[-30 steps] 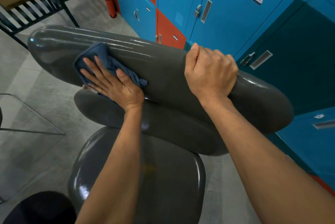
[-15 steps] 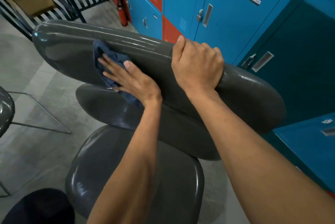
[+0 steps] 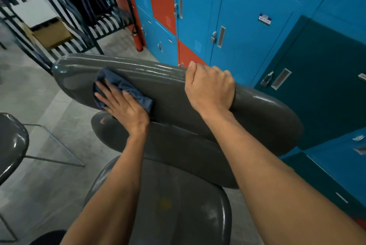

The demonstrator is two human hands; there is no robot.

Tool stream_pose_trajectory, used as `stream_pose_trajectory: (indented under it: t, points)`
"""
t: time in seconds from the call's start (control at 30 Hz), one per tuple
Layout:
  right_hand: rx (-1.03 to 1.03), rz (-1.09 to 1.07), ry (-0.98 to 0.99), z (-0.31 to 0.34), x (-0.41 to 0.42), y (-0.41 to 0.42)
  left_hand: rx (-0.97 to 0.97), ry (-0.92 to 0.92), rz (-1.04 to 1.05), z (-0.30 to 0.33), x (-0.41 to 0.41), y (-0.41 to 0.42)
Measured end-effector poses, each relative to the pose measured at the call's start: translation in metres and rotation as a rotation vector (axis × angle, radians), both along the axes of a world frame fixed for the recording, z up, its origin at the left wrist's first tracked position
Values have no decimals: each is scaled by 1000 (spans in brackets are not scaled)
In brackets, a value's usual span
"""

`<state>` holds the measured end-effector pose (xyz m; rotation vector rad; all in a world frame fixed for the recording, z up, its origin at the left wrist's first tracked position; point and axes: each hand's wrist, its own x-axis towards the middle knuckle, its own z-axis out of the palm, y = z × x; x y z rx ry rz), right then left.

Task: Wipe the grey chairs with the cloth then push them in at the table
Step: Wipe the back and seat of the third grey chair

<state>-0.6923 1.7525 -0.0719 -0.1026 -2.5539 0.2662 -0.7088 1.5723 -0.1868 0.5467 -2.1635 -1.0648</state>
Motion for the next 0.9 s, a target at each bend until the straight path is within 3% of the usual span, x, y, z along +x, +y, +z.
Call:
stream_pose_trajectory:
  t: [0.13, 0.27, 0.4, 0.53, 0.67, 0.77, 0.9]
  points:
    - [5, -36, 31, -2, -4, -2, -213, 181, -67, 46, -19, 24]
    - [52, -65, 68, -3, -3, -3, -608, 278, -397, 59, -5, 49]
    - [47, -85, 44, -1, -1, -6, -731, 264, -412, 64, -18, 0]
    - [43, -118, 21, -2, -3, -8, -683, 162, -232, 60, -41, -80]
    - [64, -160, 43, -2, -5, -11, -437, 87, -53, 54, -53, -139]
    - [80, -170, 37, -3, -6, -11, -287, 118, -14, 58, -57, -128]
    - [82, -175, 51, -2, -7, -9, -290, 151, -87, 62, -51, -84]
